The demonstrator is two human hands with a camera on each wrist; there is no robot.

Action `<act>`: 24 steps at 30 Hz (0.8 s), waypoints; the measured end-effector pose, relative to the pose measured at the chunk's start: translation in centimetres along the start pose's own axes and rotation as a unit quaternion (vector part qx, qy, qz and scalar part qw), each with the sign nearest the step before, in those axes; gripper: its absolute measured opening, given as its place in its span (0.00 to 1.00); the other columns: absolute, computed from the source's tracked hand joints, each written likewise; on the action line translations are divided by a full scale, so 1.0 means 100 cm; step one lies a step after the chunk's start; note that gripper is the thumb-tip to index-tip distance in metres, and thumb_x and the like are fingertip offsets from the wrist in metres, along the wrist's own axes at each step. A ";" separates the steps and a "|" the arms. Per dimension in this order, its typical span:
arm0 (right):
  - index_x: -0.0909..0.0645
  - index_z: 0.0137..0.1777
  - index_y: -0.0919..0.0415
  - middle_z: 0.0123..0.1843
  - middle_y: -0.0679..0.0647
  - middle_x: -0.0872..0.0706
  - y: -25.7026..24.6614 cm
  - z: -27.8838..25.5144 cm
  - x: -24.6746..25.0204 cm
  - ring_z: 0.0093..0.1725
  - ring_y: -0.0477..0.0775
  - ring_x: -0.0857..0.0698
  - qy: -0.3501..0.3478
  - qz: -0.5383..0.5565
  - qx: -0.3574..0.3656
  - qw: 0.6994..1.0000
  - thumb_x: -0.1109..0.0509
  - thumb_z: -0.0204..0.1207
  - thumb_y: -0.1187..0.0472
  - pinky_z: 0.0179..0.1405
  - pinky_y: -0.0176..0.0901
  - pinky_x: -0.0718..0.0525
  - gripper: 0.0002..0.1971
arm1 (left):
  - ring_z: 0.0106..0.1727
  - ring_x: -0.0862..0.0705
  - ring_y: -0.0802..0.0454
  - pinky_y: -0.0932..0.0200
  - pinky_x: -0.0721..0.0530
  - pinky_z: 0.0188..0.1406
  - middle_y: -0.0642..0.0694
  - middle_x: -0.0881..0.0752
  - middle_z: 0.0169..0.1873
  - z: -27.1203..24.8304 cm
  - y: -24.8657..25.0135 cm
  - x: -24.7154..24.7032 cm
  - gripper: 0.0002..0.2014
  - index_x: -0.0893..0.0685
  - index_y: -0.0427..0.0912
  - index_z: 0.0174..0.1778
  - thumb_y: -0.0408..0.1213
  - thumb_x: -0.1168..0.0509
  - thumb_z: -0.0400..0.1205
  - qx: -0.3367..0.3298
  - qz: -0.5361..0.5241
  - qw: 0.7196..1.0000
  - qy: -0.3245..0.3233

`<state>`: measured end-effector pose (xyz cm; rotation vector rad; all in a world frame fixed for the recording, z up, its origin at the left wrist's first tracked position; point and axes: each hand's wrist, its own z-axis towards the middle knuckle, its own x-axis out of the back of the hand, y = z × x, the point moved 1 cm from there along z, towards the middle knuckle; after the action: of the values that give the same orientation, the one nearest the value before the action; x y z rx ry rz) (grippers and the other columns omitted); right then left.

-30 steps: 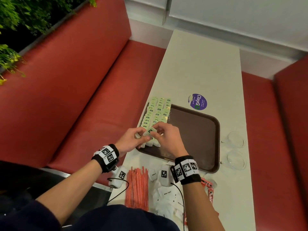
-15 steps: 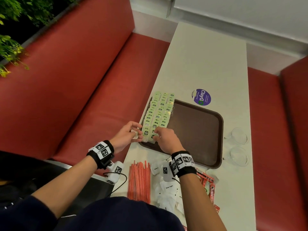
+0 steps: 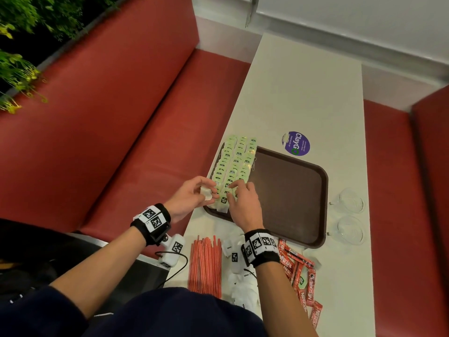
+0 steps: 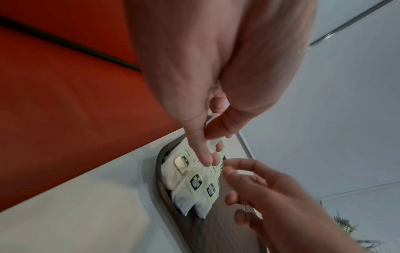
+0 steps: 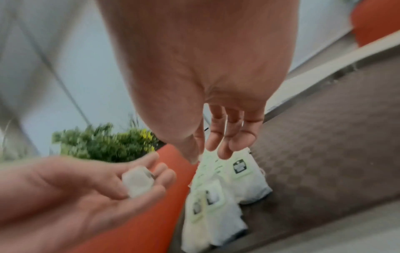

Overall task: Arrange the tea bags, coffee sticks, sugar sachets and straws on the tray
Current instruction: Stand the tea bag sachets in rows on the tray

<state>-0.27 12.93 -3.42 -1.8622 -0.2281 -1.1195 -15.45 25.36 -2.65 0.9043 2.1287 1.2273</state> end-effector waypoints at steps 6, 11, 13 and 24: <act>0.19 0.60 0.40 0.61 0.41 0.18 -0.008 -0.028 0.011 0.51 0.44 0.12 -0.023 0.181 0.060 0.981 0.21 0.81 0.56 0.51 0.39 0.11 0.14 | 0.59 0.07 0.40 0.48 0.08 0.65 0.29 0.12 0.60 0.004 -0.002 -0.014 0.13 0.14 0.36 0.68 0.24 0.28 0.88 -0.010 -0.028 1.000 -0.004; 0.16 0.58 0.44 0.58 0.40 0.18 0.001 -0.032 0.012 0.49 0.44 0.13 0.049 0.150 0.079 0.984 0.18 0.82 0.56 0.49 0.34 0.13 0.11 | 0.56 0.05 0.36 0.48 0.06 0.62 0.28 0.07 0.56 -0.001 0.007 -0.028 0.12 0.13 0.35 0.68 0.33 0.28 0.90 0.004 -0.035 0.999 -0.032; 0.14 0.54 0.44 0.55 0.40 0.16 0.004 -0.030 0.017 0.49 0.44 0.13 0.067 0.148 0.087 0.983 0.18 0.82 0.56 0.49 0.32 0.17 0.09 | 0.52 0.05 0.40 0.49 0.06 0.60 0.31 0.06 0.54 -0.003 0.011 -0.031 0.13 0.13 0.34 0.68 0.36 0.28 0.90 0.007 -0.045 0.998 -0.034; 0.14 0.53 0.46 0.49 0.40 0.08 0.007 -0.017 0.053 0.51 0.45 0.10 0.038 0.228 0.048 0.972 0.20 0.85 0.58 0.54 0.43 0.11 0.06 | 0.56 0.06 0.34 0.39 0.07 0.63 0.33 0.06 0.52 0.003 0.005 -0.027 0.11 0.07 0.35 0.57 0.37 0.21 0.84 -0.045 0.054 0.995 -0.069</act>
<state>2.09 9.73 0.59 -1.6682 0.1822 -0.8411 -13.33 23.66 -2.03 1.0439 1.9228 1.2650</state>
